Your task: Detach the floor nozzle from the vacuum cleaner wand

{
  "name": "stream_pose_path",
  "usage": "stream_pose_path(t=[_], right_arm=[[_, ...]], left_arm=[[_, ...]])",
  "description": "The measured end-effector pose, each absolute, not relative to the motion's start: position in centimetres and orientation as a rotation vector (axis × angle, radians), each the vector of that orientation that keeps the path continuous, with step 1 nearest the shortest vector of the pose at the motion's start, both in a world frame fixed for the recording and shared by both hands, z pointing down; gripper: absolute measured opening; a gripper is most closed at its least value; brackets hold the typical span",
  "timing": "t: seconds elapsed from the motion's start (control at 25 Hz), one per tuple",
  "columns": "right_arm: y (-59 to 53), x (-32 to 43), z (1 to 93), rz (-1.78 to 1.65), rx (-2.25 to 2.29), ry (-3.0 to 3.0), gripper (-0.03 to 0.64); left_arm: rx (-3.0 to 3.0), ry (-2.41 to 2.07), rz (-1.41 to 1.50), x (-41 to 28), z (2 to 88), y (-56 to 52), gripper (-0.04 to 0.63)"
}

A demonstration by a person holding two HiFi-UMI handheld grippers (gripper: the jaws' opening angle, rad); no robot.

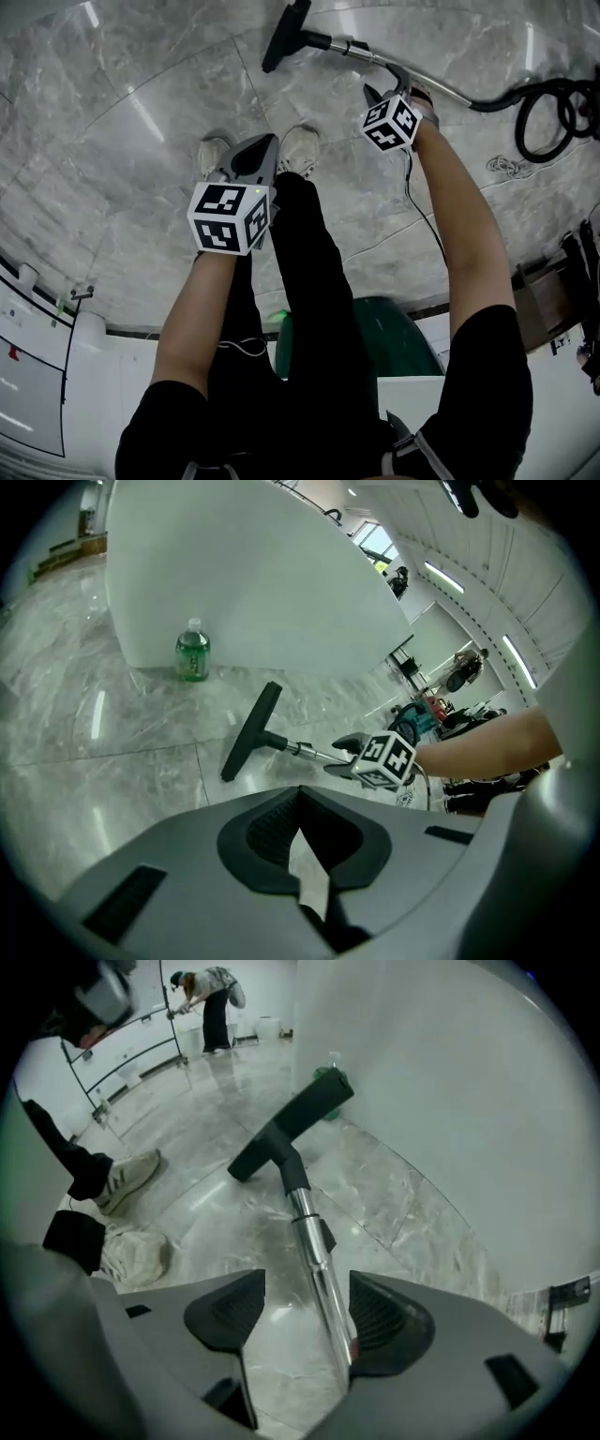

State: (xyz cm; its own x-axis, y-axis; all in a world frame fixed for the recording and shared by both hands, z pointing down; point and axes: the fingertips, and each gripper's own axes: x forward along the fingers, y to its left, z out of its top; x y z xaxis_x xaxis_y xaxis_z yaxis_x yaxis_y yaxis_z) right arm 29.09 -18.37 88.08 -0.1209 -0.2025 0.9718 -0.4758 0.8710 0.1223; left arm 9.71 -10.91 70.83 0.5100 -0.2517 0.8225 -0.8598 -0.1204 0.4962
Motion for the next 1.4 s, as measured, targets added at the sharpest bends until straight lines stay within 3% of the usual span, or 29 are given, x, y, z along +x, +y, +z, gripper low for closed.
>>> stream_pose_path(t=[0.12, 0.32, 0.8, 0.88, 1.16, 1.4], right_arm=[[-20.7, 28.9, 91.6, 0.242, 0.526, -1.655, 0.275], [-21.1, 28.9, 96.5, 0.241, 0.410, -1.550, 0.357], [-21.1, 29.0, 102.9, 0.168, 0.235, -1.461, 0.359], [-21.0, 28.3, 102.1, 0.078, 0.231, -1.472, 0.117], [-17.4, 23.1, 96.8, 0.082, 0.184, -1.566, 0.115], [-15.5, 16.6, 86.8, 0.138, 0.153, -1.698, 0.115]], left_arm=[[1.618, -0.953, 0.680, 9.2, 71.9, -9.9, -0.002], [1.637, -0.916, 0.691, 8.7, 73.5, -9.2, -0.002], [1.605, -0.958, 0.638, 5.5, 76.8, -9.7, -0.002], [1.592, -0.956, 0.655, 5.2, 76.8, -9.2, -0.002], [1.616, -0.931, 0.631, 6.6, 73.8, -10.1, -0.002], [1.590, -1.017, 0.493, 6.7, 70.3, -12.0, -0.002]])
